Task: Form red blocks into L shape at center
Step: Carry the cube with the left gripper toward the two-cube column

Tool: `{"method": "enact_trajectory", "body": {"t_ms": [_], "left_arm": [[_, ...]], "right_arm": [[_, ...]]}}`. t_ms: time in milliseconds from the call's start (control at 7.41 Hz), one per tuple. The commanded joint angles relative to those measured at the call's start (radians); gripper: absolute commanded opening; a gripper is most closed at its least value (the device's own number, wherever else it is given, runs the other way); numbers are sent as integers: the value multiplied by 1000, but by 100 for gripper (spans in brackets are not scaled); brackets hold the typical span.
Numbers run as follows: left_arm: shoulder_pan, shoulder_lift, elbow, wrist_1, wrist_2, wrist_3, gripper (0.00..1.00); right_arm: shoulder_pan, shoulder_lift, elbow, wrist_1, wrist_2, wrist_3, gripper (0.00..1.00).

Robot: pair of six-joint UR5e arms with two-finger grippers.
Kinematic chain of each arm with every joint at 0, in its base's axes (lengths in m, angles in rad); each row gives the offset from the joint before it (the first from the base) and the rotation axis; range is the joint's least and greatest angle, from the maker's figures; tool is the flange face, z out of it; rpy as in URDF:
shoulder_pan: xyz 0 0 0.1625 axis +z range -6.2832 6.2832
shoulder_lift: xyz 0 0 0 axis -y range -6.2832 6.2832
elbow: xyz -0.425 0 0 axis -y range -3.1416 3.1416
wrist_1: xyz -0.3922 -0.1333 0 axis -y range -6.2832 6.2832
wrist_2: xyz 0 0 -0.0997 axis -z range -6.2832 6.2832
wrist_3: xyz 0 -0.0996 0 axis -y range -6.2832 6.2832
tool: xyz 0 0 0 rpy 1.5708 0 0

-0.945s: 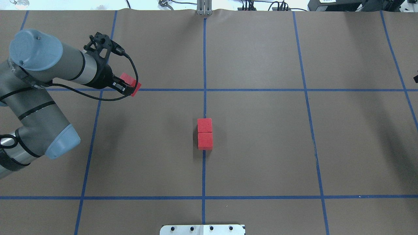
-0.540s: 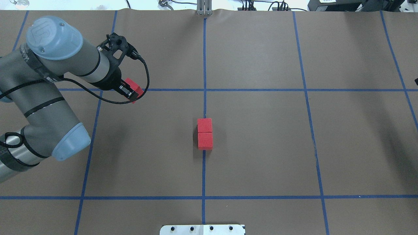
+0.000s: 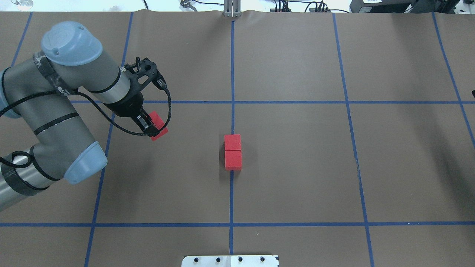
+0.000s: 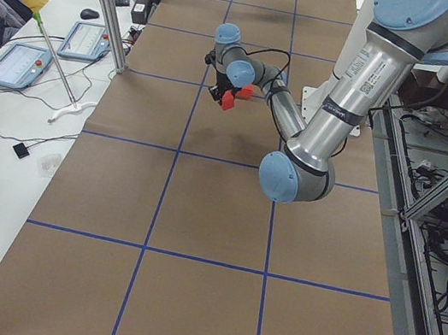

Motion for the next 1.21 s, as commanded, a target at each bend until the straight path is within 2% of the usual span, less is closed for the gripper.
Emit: {"method": "enact_trajectory", "body": {"t_ms": [0, 135, 405, 675, 1080], "left_arm": [[31, -33, 20, -1, -57, 148, 0], [31, -50, 20, -5, -6, 266, 0], [82, -82, 22, -66, 169, 336, 0], [156, -100, 31, -98, 362, 495, 0], [196, -180, 176, -100, 369, 490, 0]], "right_arm": [[0, -2, 0, 0, 0, 0, 100], [0, -2, 0, 0, 0, 0, 99], [0, -5, 1, 0, 0, 1, 99], [2, -5, 1, 0, 0, 1, 99], [3, -10, 1, 0, 0, 3, 99]]}}
